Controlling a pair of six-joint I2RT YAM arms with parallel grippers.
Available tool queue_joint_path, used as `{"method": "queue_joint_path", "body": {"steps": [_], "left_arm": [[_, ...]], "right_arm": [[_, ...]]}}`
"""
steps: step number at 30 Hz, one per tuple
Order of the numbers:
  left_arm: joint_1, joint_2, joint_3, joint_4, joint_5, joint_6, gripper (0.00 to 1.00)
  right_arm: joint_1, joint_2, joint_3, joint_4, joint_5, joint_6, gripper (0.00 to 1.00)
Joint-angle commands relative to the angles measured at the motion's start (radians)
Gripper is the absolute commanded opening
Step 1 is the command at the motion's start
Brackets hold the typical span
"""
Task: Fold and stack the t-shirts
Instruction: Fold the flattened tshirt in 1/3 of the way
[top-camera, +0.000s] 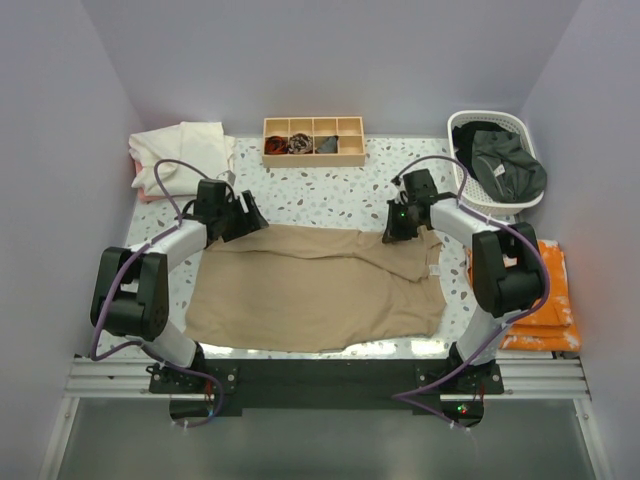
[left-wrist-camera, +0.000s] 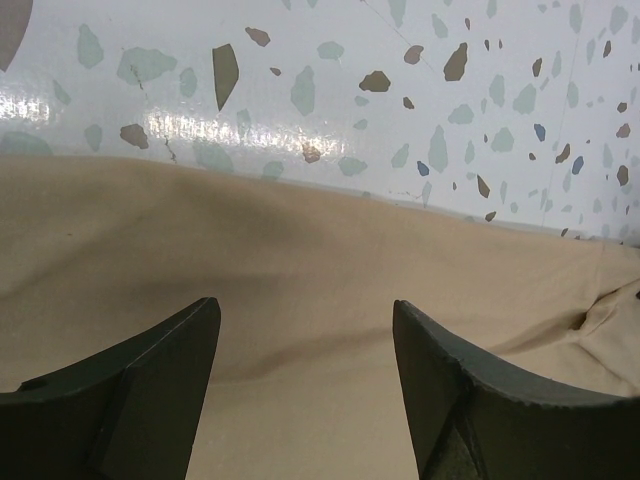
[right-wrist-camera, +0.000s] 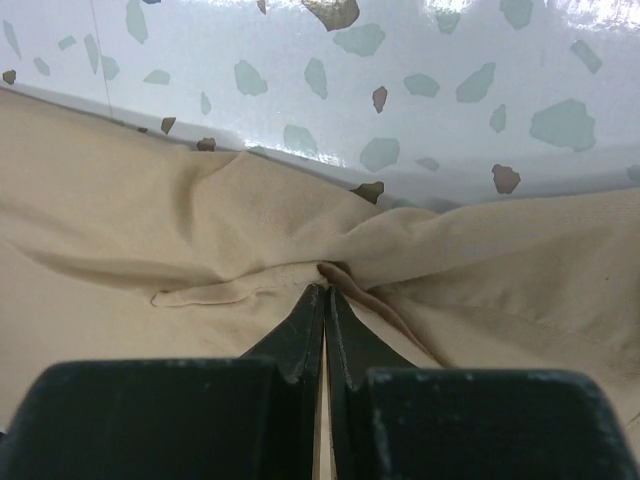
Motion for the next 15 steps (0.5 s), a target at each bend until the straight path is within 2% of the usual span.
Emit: {"method": "queue_joint_path", "body": {"steps": [1,6,15], "left_arm": [[-0.003,0.005,-0.004,0.049,0.014,-0.002,0.74],[-0.003,0.006,-0.004,0.050,0.017,-0.001,0.74],[-0.004,0.002,-0.020,0.064,0.029,-0.007,0.74]], "right_arm": [[0.013,-0.042,0.031,-0.014,0.021,-0.018,0.00],[0.024,-0.113,0.019,-0.059,0.021,-0.014,0.00],[0.125,-0.304,-0.159,-0.140,0.009,0.075,0.00]]}}
